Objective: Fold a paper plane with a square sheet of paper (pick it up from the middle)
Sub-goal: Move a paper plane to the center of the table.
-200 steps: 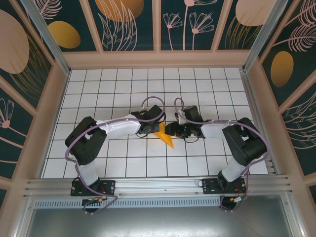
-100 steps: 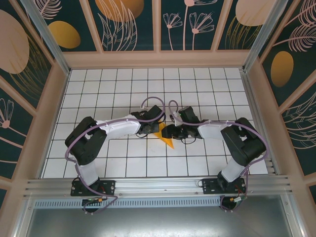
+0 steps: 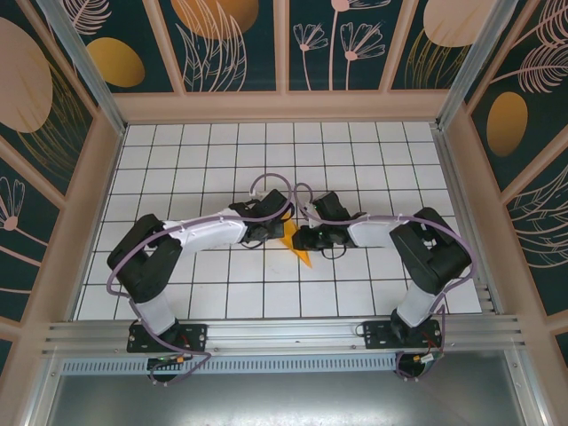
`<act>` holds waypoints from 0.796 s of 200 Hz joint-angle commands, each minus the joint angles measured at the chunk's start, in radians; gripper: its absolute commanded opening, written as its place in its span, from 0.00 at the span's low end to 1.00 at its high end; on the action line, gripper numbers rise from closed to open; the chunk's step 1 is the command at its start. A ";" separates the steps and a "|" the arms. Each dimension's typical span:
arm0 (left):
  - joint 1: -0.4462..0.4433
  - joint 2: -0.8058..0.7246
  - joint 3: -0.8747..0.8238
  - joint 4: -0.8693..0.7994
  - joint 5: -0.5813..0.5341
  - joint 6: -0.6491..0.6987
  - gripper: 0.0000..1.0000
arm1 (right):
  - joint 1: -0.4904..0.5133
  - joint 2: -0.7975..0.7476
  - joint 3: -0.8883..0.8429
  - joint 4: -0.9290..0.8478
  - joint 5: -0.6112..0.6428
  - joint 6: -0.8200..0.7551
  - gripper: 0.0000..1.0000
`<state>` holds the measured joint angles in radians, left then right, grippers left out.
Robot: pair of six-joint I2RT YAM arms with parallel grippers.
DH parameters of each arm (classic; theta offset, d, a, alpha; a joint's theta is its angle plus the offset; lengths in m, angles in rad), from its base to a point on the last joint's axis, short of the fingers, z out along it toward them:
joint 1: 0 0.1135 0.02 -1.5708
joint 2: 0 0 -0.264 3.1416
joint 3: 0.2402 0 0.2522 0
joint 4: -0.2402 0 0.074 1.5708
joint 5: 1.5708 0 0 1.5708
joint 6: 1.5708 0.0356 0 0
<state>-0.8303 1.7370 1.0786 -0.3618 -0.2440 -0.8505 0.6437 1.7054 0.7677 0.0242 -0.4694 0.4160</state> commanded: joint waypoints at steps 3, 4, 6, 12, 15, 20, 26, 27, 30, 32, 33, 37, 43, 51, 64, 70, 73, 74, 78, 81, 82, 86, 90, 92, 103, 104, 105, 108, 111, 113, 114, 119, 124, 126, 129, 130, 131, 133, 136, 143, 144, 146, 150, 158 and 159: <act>0.007 -0.100 -0.032 0.049 -0.016 -0.007 0.22 | 0.016 0.002 0.049 -0.060 0.057 -0.020 0.13; 0.007 -0.105 -0.035 0.050 -0.019 -0.008 0.22 | 0.016 0.001 0.050 -0.061 0.059 -0.020 0.13; 0.007 -0.112 -0.038 0.053 -0.024 -0.009 0.23 | 0.017 0.000 0.053 -0.066 0.063 -0.020 0.12; 0.007 -0.141 -0.051 0.062 -0.041 -0.013 0.25 | 0.019 -0.007 0.062 -0.077 0.078 -0.019 0.11; 0.007 -0.157 -0.057 0.066 -0.051 -0.015 0.25 | 0.020 -0.012 0.067 -0.081 0.084 -0.019 0.10; 0.007 -0.182 -0.070 0.076 -0.068 -0.019 0.26 | 0.020 -0.022 0.074 -0.089 0.099 -0.015 0.09; 0.008 -0.212 -0.084 0.084 -0.093 -0.023 0.27 | 0.021 -0.031 0.082 -0.100 0.125 -0.009 0.08; 0.008 -0.219 -0.086 0.085 -0.098 -0.025 0.28 | 0.022 -0.032 0.085 -0.102 0.129 -0.008 0.08; 0.008 -0.234 -0.094 0.088 -0.111 -0.027 0.29 | 0.022 -0.038 0.089 -0.108 0.149 -0.003 0.07; 0.007 -0.247 -0.098 0.090 -0.121 -0.031 0.30 | 0.022 -0.040 0.094 -0.115 0.162 0.003 0.07; 0.007 -0.252 -0.099 0.091 -0.126 -0.031 0.31 | 0.021 -0.042 0.097 -0.119 0.169 0.005 0.07; 0.007 -0.272 -0.113 0.096 -0.145 -0.035 0.32 | 0.021 -0.045 0.108 -0.135 0.207 0.013 0.07; 0.007 -0.303 -0.140 0.105 -0.173 -0.037 0.33 | 0.022 -0.050 0.126 -0.162 0.263 0.024 0.07; 0.008 -0.339 -0.166 0.112 -0.208 -0.047 0.37 | 0.023 -0.046 0.156 -0.203 0.339 0.043 0.07; 0.014 -0.392 -0.208 0.126 -0.252 -0.060 0.39 | 0.025 -0.031 0.210 -0.273 0.469 0.089 0.07; 0.018 -0.412 -0.225 0.133 -0.264 -0.065 0.40 | 0.026 -0.020 0.234 -0.301 0.507 0.107 0.07; 0.021 -0.423 -0.234 0.135 -0.268 -0.068 0.40 | 0.028 -0.015 0.245 -0.310 0.521 0.113 0.07; 0.023 -0.426 -0.237 0.137 -0.271 -0.068 0.40 | 0.028 -0.012 0.249 -0.314 0.527 0.116 0.07; 0.025 -0.437 -0.248 0.139 -0.275 -0.071 0.41 | 0.031 -0.004 0.267 -0.330 0.547 0.127 0.08; 0.029 -0.446 -0.255 0.140 -0.278 -0.074 0.42 | 0.032 0.004 0.282 -0.345 0.564 0.136 0.08; 0.031 -0.448 -0.257 0.141 -0.279 -0.075 0.42 | 0.033 0.007 0.287 -0.349 0.570 0.140 0.08; 0.035 -0.457 -0.267 0.145 -0.280 -0.076 0.42 | 0.035 0.019 0.307 -0.369 0.589 0.151 0.09; 0.039 -0.466 -0.275 0.146 -0.281 -0.079 0.43 | 0.038 0.032 0.327 -0.387 0.603 0.159 0.09; 0.042 -0.471 -0.278 0.147 -0.281 -0.079 0.43 | 0.040 0.039 0.337 -0.393 0.608 0.160 0.09; 0.057 -0.487 -0.297 0.152 -0.278 -0.080 0.43 | 0.045 0.077 0.389 -0.429 0.623 0.170 0.10; 0.060 -0.488 -0.298 0.153 -0.277 -0.080 0.43 | 0.045 0.081 0.394 -0.432 0.625 0.171 0.10; 0.061 -0.489 -0.300 0.153 -0.277 -0.080 0.43 | 0.045 0.084 0.399 -0.435 0.627 0.172 0.10; 0.065 -0.492 -0.304 0.153 -0.276 -0.080 0.43 | 0.047 0.095 0.411 -0.443 0.631 0.175 0.10; 0.068 -0.495 -0.309 0.154 -0.273 -0.081 0.43 | 0.048 0.107 0.425 -0.450 0.635 0.177 0.10; 0.071 -0.497 -0.310 0.156 -0.272 -0.081 0.43 | 0.049 0.113 0.434 -0.456 0.638 0.179 0.10; 0.073 -0.498 -0.312 0.156 -0.272 -0.080 0.43 | 0.050 0.117 0.438 -0.459 0.640 0.180 0.10; 0.078 -0.503 -0.318 0.158 -0.270 -0.080 0.43 | 0.054 0.134 0.459 -0.470 0.646 0.185 0.11; 0.082 -0.507 -0.323 0.160 -0.268 -0.080 0.43 | 0.057 0.152 0.479 -0.482 0.654 0.189 0.11; 0.083 -0.509 -0.324 0.161 -0.266 -0.080 0.44 | 0.058 0.158 0.485 -0.487 0.653 0.191 0.11; 0.086 -0.511 -0.327 0.161 -0.265 -0.080 0.44 | 0.060 0.167 0.496 -0.491 0.655 0.192 0.11; 0.087 -0.512 -0.329 0.162 -0.265 -0.081 0.44 | 0.060 0.171 0.499 -0.492 0.654 0.193 0.11; 0.087 -0.513 -0.329 0.162 -0.264 -0.080 0.44 | 0.061 0.175 0.503 -0.494 0.654 0.194 0.11; 0.088 -0.515 -0.332 0.163 -0.264 -0.079 0.44 | 0.062 0.181 0.508 -0.496 0.655 0.195 0.11; 0.090 -0.517 -0.335 0.164 -0.264 -0.080 0.44 | 0.064 0.191 0.518 -0.499 0.657 0.197 0.11; 0.093 -0.523 -0.341 0.170 -0.262 -0.079 0.44 | 0.066 0.212 0.538 -0.511 0.665 0.207 0.11; 0.094 -0.524 -0.342 0.170 -0.261 -0.080 0.44 | 0.066 0.215 0.541 -0.512 0.666 0.208 0.11; 0.094 -0.525 -0.344 0.170 -0.260 -0.080 0.44 | 0.067 0.220 0.547 -0.516 0.669 0.209 0.11; 0.097 -0.527 -0.347 0.172 -0.258 -0.080 0.44 | 0.069 0.233 0.556 -0.521 0.669 0.213 0.11; 0.098 -0.532 -0.353 0.173 -0.258 -0.080 0.44 | 0.072 0.251 0.574 -0.528 0.671 0.218 0.11; 0.099 -0.533 -0.353 0.173 -0.258 -0.080 0.44 | 0.073 0.253 0.576 -0.528 0.671 0.219 0.11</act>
<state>-0.7410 1.2350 0.7467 -0.2234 -0.4835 -0.9154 0.7021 1.9041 1.2846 -0.3950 0.1406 0.5896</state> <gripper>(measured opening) 0.442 0.114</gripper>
